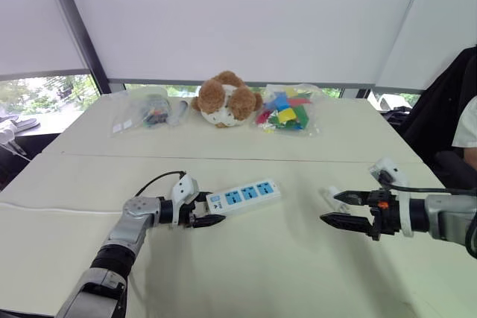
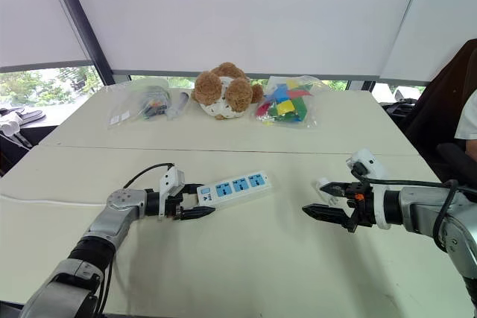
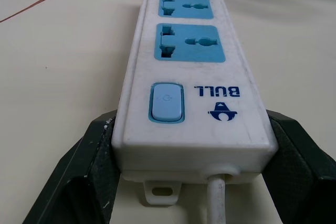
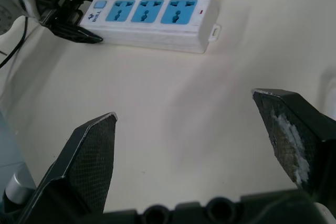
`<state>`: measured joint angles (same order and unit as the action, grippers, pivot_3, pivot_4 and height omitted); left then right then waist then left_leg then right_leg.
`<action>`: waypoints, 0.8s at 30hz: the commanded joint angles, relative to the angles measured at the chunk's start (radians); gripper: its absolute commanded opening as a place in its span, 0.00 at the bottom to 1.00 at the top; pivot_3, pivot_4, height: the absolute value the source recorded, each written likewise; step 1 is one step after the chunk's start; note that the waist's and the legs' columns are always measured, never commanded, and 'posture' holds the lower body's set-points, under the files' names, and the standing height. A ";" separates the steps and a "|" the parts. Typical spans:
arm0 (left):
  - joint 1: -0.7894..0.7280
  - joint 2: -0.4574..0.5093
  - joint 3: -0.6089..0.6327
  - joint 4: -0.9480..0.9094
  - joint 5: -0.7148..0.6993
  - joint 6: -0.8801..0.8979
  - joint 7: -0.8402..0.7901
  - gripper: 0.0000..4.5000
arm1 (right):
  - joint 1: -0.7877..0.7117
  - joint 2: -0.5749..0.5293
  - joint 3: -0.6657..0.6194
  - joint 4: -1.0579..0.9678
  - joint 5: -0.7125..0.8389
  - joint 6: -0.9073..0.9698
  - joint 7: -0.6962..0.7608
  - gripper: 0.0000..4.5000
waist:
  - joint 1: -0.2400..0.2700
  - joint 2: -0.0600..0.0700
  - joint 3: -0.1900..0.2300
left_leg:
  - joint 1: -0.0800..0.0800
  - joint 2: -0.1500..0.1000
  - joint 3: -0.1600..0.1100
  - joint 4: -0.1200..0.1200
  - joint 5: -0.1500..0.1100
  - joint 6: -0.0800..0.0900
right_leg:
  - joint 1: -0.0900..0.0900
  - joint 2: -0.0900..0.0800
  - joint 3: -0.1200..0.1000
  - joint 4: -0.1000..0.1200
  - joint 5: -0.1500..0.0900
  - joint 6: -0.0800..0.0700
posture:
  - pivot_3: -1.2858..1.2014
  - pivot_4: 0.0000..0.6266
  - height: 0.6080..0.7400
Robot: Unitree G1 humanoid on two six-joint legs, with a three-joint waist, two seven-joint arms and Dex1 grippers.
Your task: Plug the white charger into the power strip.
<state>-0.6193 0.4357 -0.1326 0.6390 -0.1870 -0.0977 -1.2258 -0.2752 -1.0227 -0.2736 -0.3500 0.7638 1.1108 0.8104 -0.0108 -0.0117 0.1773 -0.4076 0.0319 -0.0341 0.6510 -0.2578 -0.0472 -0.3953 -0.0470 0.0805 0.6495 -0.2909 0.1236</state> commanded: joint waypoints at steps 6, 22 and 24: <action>-0.130 0.047 -0.135 0.019 0.088 -0.028 -0.247 0.67 | -0.345 -0.296 0.319 0.287 -0.210 -0.041 0.234 1.00 | -0.002 0.001 0.000 | -0.001 0.000 0.001 -0.003 0.000 0.000 | -0.002 0.000 0.000 -0.001 0.000 0.000 | 0.52 0.24 0.99; -0.049 -0.032 -0.140 -0.071 0.125 -0.019 -0.155 0.67 | -1.172 0.210 1.059 1.517 -0.971 -0.402 0.773 1.00 | 0.016 0.003 0.000 | -0.004 -0.001 0.002 -0.002 0.000 0.000 | -0.005 -0.002 -0.001 0.001 -0.001 0.001 | 0.52 0.24 0.99; -0.005 -0.032 -0.141 -0.132 0.119 0.011 -0.138 0.67 | -1.183 0.245 1.051 1.585 -1.015 -0.445 0.768 1.00 | 0.019 0.004 0.000 | -0.004 -0.001 0.002 -0.002 0.000 0.000 | -0.006 -0.002 -0.001 0.001 -0.001 0.001 | 0.52 0.24 0.99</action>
<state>-0.6615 0.4220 -0.2249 0.5519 -0.0770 -0.1106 -1.3608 -1.4208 -0.7736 0.7897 1.1905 -0.2090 0.7007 1.5776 0.0085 -0.0075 0.1772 -0.4114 0.0308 -0.0318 0.6492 -0.2579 -0.0473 -0.4011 -0.0488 0.0796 0.6502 -0.2915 0.1246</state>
